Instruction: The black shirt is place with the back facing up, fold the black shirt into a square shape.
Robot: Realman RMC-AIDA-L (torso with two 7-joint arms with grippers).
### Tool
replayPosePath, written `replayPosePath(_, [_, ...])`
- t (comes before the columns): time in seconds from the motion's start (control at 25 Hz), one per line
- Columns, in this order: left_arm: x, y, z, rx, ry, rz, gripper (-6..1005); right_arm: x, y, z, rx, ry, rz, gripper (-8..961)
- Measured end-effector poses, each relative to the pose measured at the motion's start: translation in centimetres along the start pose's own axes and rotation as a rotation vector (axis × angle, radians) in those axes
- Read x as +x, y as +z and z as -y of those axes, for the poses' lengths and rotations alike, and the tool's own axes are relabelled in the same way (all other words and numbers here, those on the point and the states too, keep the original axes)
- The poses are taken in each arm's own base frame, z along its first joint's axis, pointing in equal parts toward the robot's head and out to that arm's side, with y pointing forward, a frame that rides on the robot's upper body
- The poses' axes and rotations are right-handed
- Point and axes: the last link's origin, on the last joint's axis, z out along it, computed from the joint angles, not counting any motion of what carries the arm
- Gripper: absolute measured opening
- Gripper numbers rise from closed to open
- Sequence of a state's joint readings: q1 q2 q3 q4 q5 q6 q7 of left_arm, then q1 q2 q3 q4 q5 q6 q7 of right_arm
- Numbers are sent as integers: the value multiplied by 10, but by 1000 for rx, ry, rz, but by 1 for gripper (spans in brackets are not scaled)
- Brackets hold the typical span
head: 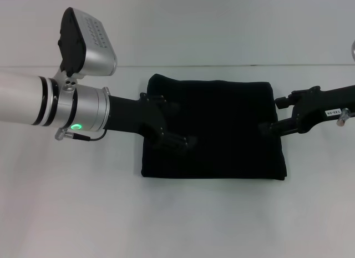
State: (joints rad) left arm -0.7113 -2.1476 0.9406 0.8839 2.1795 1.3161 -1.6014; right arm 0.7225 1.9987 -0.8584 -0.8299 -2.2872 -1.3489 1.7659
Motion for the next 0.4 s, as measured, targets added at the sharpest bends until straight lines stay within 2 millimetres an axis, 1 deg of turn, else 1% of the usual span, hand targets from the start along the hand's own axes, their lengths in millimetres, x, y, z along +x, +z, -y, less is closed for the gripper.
replayPosePath(0.4, [1, 0, -1, -5, 3, 0, 947, 0, 0, 0, -1, -2, -1, 910])
